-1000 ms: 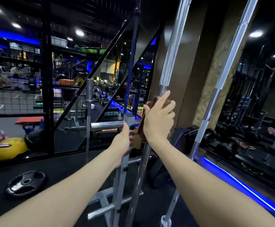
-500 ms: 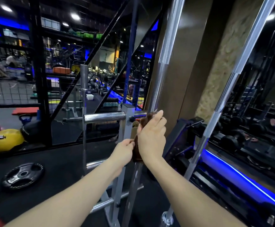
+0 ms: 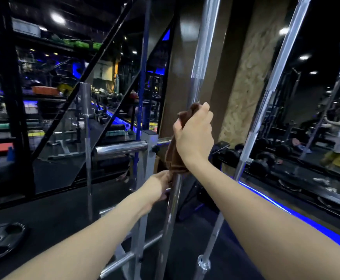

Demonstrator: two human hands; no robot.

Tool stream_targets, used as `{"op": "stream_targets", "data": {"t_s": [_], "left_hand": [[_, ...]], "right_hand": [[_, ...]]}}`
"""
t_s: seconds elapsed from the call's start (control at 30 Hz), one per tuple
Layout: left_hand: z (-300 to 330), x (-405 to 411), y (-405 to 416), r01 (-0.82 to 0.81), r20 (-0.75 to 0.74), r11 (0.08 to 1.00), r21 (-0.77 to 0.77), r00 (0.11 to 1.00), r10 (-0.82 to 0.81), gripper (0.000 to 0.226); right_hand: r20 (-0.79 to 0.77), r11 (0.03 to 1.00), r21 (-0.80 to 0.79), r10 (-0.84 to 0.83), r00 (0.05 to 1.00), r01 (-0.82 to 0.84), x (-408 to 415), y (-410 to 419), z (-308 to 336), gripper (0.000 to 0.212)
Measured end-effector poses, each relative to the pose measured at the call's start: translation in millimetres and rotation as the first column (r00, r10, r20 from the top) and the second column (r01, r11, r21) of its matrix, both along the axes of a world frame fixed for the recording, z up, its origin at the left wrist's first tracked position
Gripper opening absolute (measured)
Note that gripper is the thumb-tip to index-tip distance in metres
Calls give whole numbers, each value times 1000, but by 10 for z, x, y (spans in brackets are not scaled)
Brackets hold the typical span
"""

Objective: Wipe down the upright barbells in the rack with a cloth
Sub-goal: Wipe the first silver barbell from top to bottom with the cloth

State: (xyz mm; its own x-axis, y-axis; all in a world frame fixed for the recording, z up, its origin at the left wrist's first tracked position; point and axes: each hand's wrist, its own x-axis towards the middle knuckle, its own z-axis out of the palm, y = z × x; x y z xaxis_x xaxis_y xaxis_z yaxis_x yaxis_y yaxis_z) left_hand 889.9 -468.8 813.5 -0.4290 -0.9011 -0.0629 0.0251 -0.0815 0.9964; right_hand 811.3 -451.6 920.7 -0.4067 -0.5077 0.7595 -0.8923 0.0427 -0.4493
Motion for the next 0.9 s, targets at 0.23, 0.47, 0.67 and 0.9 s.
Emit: {"op": "stream_targets", "data": {"t_s": [0.23, 0.47, 0.67, 0.9], "left_hand": [[-239, 88, -238, 135, 73, 965, -224, 990, -122, 28], [-888, 33, -434, 287, 239, 844, -453, 951, -196, 29], [-1254, -7, -465, 334, 164, 750, -571, 942, -294, 28], [-1769, -192, -446, 240, 46, 620, -747, 949, -311, 43]], "right_hand": [[16, 995, -20, -94, 995, 95, -1, -106, -323, 75], [-2, 995, -4, -104, 995, 104, -141, -70, -1216, 72], [-29, 992, -92, -85, 996, 82, -196, -6, -1408, 67], [-65, 987, -132, -96, 993, 87, -189, -41, -1734, 61]]}}
